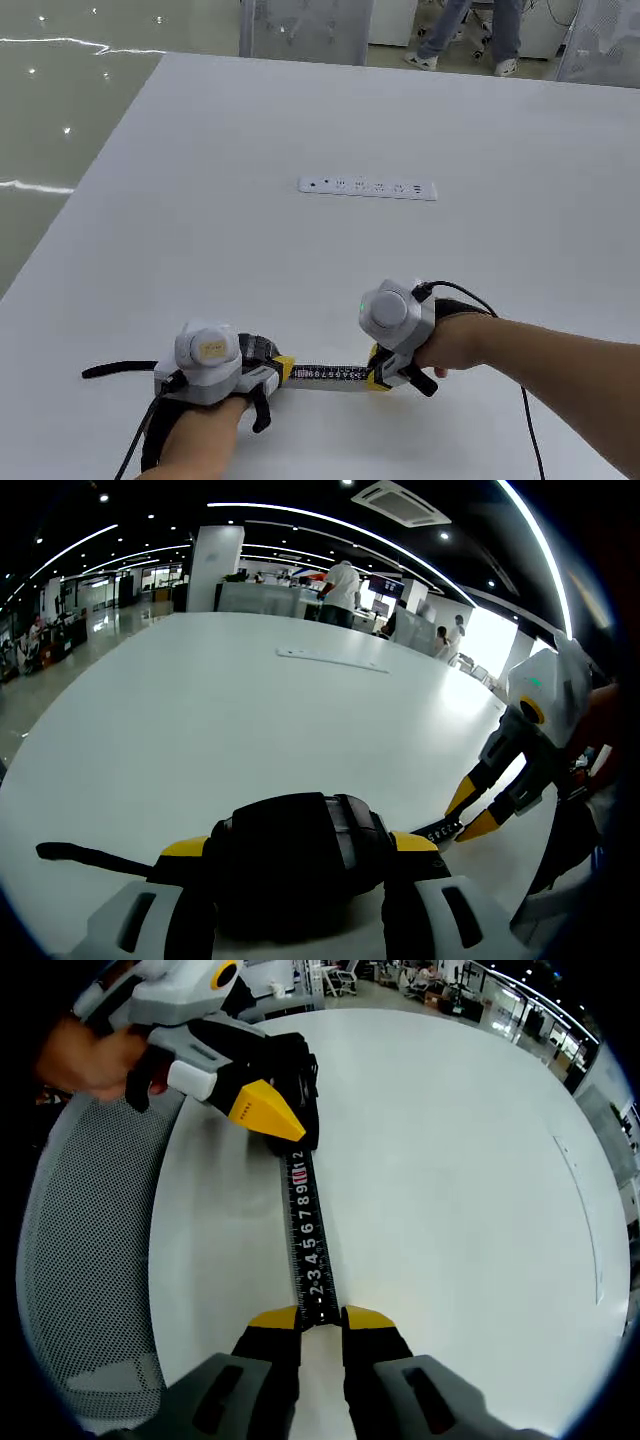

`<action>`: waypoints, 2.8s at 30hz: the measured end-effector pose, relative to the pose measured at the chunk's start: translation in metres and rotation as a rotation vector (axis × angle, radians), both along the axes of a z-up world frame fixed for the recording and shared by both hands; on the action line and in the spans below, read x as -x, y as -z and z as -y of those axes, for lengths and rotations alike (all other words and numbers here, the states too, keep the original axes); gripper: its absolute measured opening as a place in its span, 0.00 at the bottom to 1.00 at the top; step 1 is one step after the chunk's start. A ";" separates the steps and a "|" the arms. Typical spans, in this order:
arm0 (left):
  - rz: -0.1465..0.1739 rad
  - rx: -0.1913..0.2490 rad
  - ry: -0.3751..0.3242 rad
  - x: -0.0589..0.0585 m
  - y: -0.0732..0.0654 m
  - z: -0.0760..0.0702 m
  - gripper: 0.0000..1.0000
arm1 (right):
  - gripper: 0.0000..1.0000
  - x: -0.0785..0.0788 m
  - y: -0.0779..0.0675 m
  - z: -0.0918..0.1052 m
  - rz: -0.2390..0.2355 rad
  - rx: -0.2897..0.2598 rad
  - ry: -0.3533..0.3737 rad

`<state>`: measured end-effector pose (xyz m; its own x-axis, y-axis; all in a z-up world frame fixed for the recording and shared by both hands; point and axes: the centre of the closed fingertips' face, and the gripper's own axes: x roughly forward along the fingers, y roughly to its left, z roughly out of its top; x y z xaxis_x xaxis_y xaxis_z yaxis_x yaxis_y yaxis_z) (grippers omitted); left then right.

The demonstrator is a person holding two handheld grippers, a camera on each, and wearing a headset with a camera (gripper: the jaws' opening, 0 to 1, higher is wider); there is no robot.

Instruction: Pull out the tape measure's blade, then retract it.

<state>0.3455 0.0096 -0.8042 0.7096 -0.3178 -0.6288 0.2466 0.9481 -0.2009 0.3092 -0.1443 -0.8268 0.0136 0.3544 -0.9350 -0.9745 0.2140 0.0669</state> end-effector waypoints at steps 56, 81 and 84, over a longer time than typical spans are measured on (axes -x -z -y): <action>-0.025 0.070 -0.024 -0.001 -0.002 -0.003 0.64 | 0.14 -0.009 -0.005 -0.097 0.012 -0.126 -0.065; 0.008 0.042 0.039 0.002 -0.004 0.001 0.66 | 0.14 -0.005 0.001 -0.113 0.009 -0.152 -0.092; 0.078 -0.024 0.102 -0.001 -0.015 0.002 0.64 | 0.14 -0.007 0.002 -0.113 0.026 -0.148 -0.091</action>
<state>0.3462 0.0074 -0.7891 0.7216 -0.3766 -0.5809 0.3561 0.9215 -0.1551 0.3161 -0.0317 -0.8287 -0.0010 0.4887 -0.8725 -0.9913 0.1145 0.0652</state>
